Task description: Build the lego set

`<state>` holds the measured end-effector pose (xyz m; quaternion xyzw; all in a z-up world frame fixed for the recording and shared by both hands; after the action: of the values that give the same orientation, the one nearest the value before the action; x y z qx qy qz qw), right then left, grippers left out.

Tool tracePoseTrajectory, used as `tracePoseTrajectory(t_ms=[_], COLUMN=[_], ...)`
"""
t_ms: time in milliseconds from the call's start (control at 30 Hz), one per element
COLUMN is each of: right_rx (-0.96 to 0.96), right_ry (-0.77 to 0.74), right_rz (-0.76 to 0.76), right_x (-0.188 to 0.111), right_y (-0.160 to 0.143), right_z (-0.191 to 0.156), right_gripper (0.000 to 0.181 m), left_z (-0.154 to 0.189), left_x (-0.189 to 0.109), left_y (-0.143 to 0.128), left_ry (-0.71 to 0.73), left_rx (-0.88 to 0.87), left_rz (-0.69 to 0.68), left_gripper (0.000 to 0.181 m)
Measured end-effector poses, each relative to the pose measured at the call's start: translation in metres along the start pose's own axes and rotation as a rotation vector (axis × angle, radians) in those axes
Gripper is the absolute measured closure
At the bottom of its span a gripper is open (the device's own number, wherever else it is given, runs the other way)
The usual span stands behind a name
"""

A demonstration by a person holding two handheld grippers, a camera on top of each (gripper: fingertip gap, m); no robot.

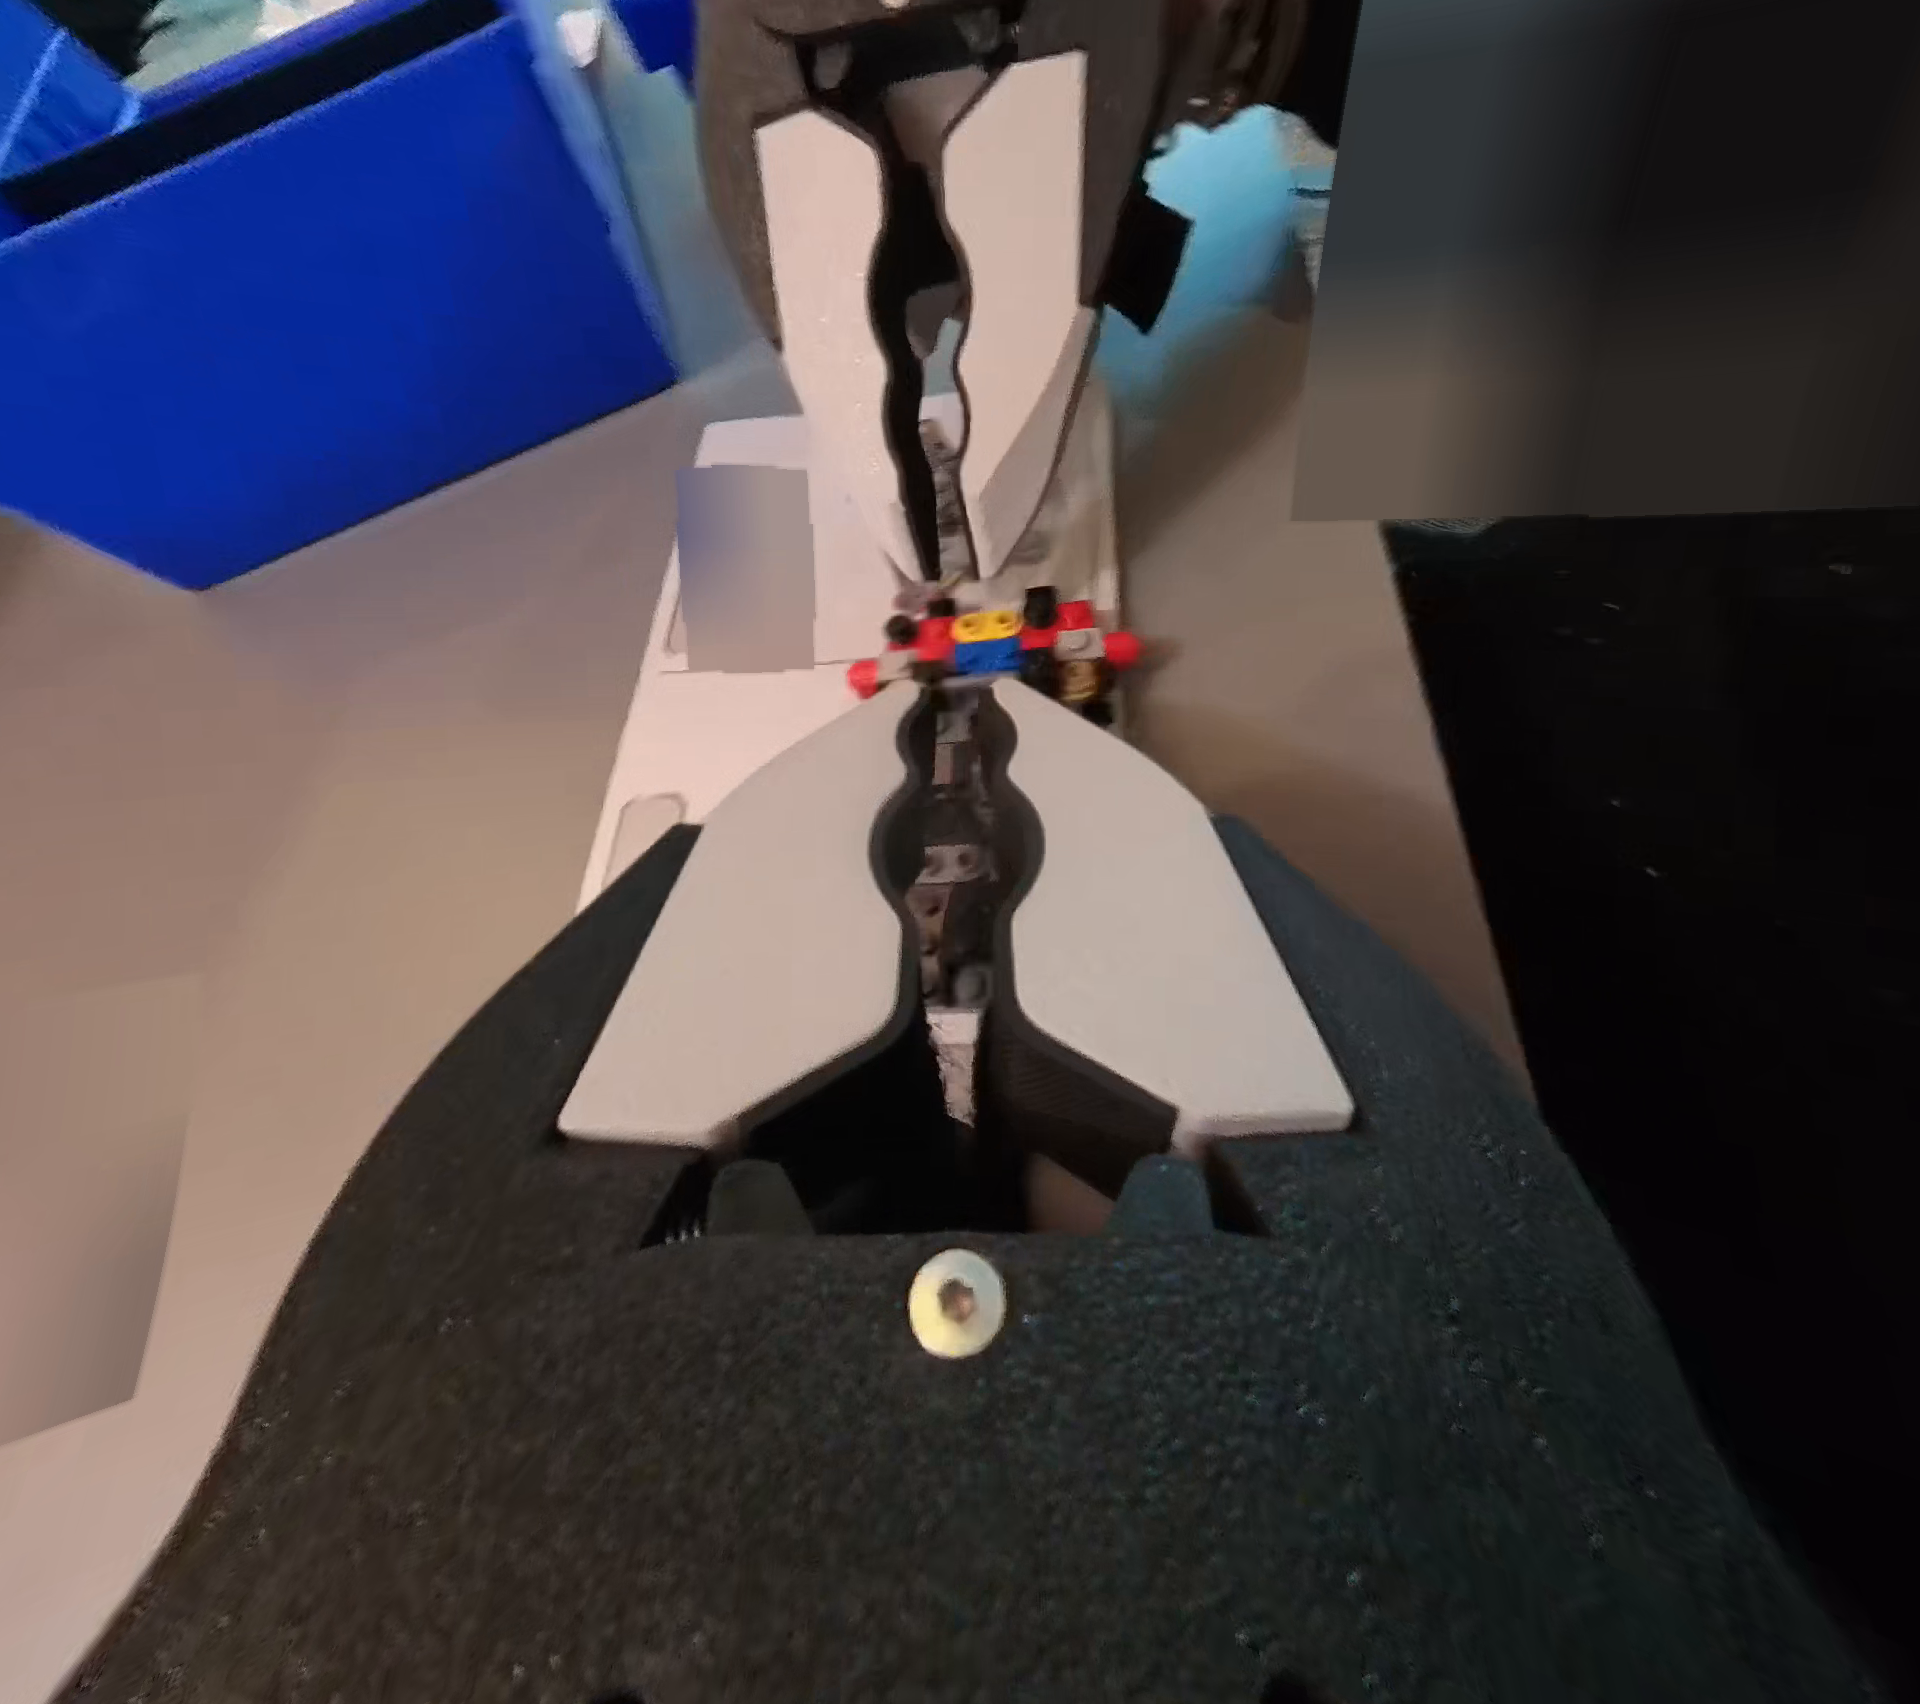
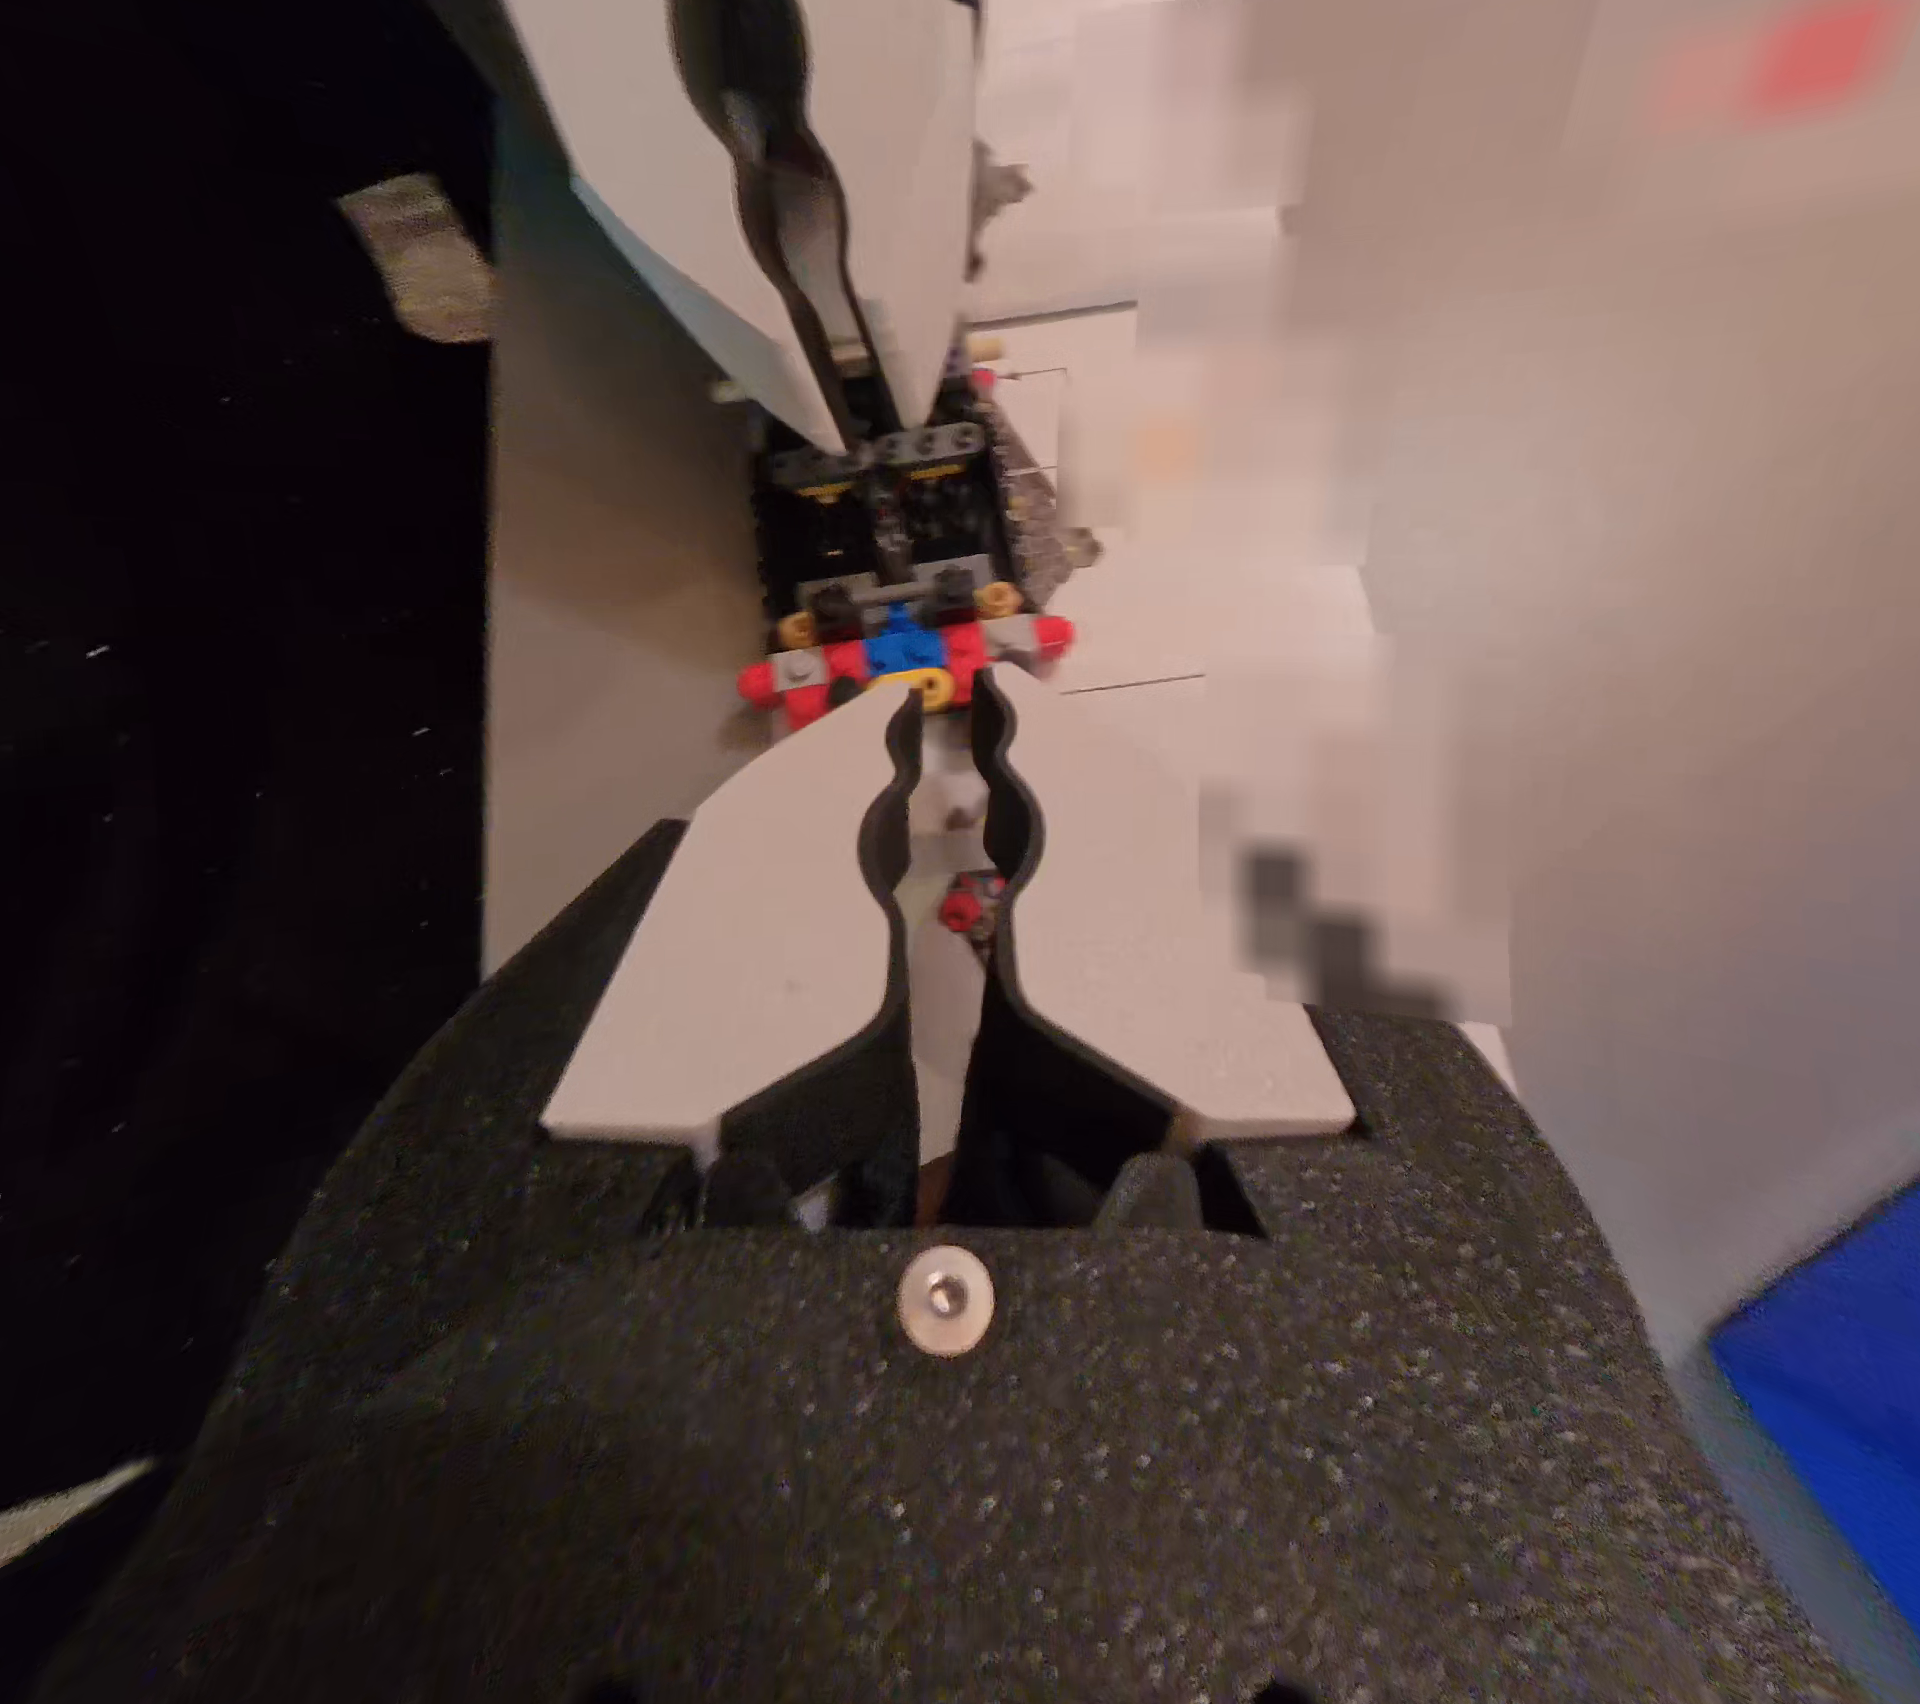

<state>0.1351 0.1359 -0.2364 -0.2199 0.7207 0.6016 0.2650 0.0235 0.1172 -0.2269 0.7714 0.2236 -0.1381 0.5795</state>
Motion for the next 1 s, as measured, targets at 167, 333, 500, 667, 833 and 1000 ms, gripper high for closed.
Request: tracePoseTrajectory(t_ms=[167,333,500,667,833,1000], right_rx=[-0.071,-0.062,-0.052,-0.042,-0.019,-0.013], right_ry=[0.028,0.029,0.023,0.036,0.038,0.015], right_rz=[-0.051,-0.056,-0.054,-0.062,-0.059,-0.075], right_x=[0.001,0.007,0.007,0.011,0.011,0.009], right_y=[-0.004,-0.003,-0.003,-0.002,-0.002,-0.003], right_z=[-0.019,-0.017,-0.016,-0.016,-0.015,-0.014], right_gripper=[0.173,0.172,0.172,0.174,0.174,0.171], left_z=[0.020,0.024,0.021,0.021,0.024,0.027], left_x=[0.006,0.017,0.020,0.023,0.024,0.024], left_y=[0.011,0.005,0.004,0.002,0.001,0.003], left_ry=[-0.114,-0.113,-0.089,-0.091,-0.105,-0.118], left_rx=[0.081,0.102,0.086,0.088,0.117,0.149], left_rz=[0.069,0.028,-0.001,-0.036,-0.044,-0.029], left_gripper=[0.172,0.169,0.159,0.155,0.154,0.157])
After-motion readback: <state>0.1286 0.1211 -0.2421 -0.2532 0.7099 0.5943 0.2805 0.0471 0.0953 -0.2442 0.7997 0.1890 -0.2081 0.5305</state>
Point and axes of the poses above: each gripper's, where its closed fingertips meet, x out along the fingers, y out of its top, z = x × y across the jaws, the point moved 5 cm from there along -x, back along the fingers, and after that the axes turned 6 degrees about x, right-handed, at the moved point
